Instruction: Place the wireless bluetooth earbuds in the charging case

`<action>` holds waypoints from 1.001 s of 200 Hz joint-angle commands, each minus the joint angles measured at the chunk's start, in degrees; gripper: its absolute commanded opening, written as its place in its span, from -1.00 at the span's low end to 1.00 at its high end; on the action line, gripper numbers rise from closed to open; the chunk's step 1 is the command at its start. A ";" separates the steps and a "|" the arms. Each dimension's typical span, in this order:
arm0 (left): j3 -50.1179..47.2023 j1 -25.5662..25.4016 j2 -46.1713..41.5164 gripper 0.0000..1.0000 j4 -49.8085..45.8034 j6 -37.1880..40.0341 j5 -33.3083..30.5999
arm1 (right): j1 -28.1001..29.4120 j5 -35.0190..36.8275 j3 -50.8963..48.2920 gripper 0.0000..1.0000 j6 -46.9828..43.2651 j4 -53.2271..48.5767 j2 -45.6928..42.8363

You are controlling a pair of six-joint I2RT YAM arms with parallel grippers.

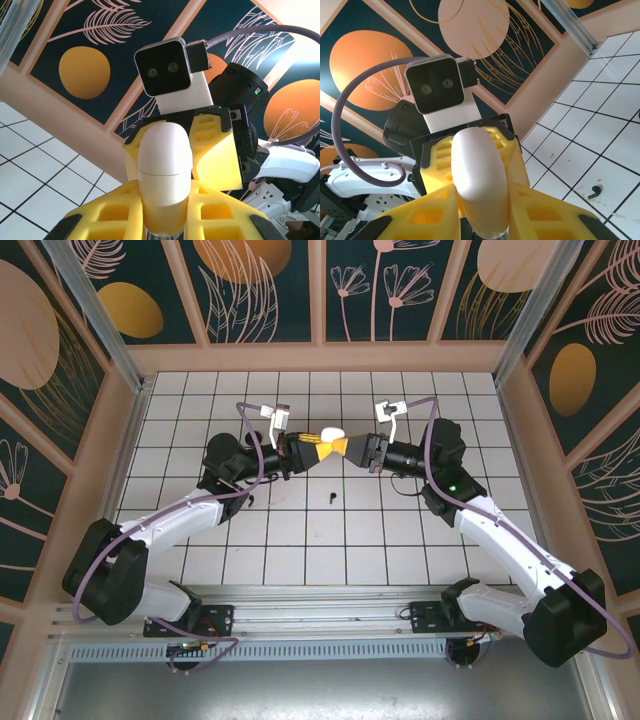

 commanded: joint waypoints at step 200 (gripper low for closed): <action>2.87 -0.09 -3.63 -0.12 -10.62 10.31 -0.35 | 0.08 4.95 -0.72 -0.81 7.51 9.87 0.39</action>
